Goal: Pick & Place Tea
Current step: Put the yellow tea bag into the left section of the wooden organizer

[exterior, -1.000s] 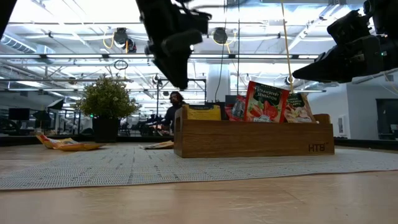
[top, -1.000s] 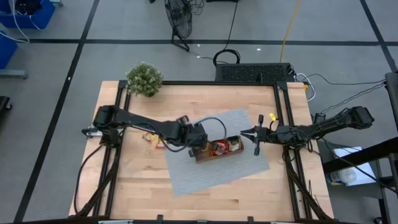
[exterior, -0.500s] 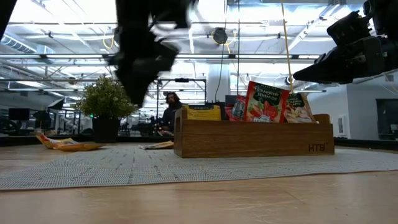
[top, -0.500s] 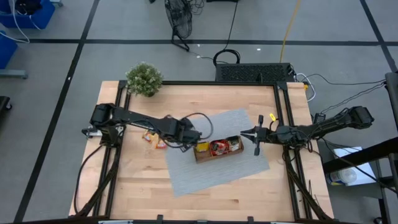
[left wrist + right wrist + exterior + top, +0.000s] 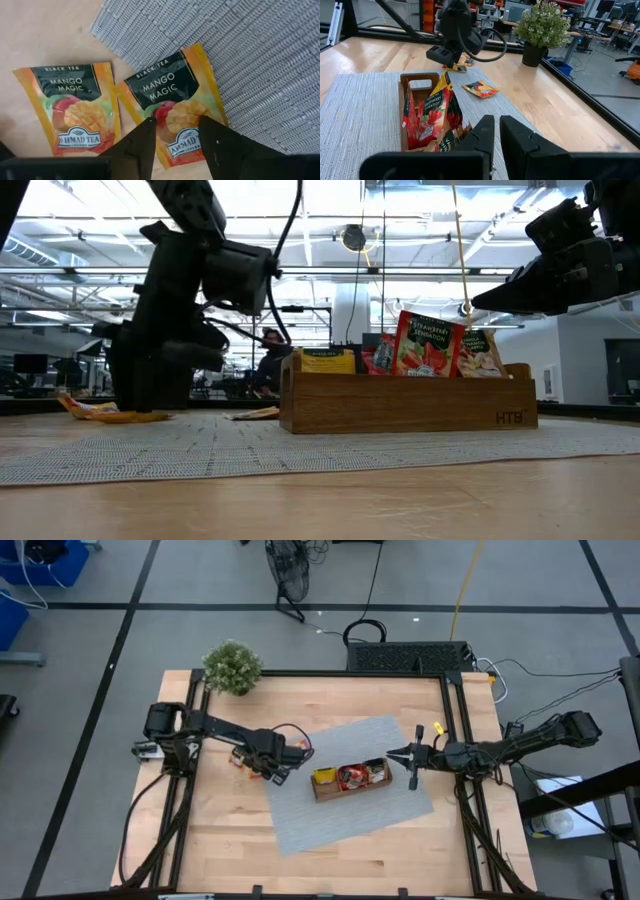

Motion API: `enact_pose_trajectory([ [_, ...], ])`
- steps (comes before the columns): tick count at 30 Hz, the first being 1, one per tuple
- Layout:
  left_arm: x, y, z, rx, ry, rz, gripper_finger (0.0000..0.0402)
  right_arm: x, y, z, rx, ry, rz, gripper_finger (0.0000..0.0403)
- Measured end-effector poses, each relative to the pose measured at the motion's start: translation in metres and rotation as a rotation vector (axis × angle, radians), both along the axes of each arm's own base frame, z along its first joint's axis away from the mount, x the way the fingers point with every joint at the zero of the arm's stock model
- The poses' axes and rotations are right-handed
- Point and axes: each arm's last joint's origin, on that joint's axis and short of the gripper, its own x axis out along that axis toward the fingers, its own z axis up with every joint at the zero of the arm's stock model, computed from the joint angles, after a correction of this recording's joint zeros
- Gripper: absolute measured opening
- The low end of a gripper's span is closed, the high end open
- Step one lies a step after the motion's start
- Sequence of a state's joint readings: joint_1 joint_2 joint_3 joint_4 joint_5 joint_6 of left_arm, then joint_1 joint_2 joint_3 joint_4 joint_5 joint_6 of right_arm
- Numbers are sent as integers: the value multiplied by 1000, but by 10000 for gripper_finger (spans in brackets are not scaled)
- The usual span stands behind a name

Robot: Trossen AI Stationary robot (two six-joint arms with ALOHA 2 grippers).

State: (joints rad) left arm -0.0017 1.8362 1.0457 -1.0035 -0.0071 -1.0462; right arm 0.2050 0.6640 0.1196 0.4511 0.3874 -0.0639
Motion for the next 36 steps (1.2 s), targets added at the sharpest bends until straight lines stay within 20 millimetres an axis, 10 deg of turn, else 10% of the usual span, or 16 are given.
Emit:
enact_pose_trajectory([
  [15, -2, 5, -9, -47, -27, 21, 150, 0, 0, -1, -2, 9, 1, 18],
  [28, -6, 14, -16, -101, -106, -13, 12, 0, 1, -1, 2, 11, 23, 18],
  [36, -4, -2, 9, 49, -191, -126, 2, 0, 1, -1, 3, 10, 26, 18],
])
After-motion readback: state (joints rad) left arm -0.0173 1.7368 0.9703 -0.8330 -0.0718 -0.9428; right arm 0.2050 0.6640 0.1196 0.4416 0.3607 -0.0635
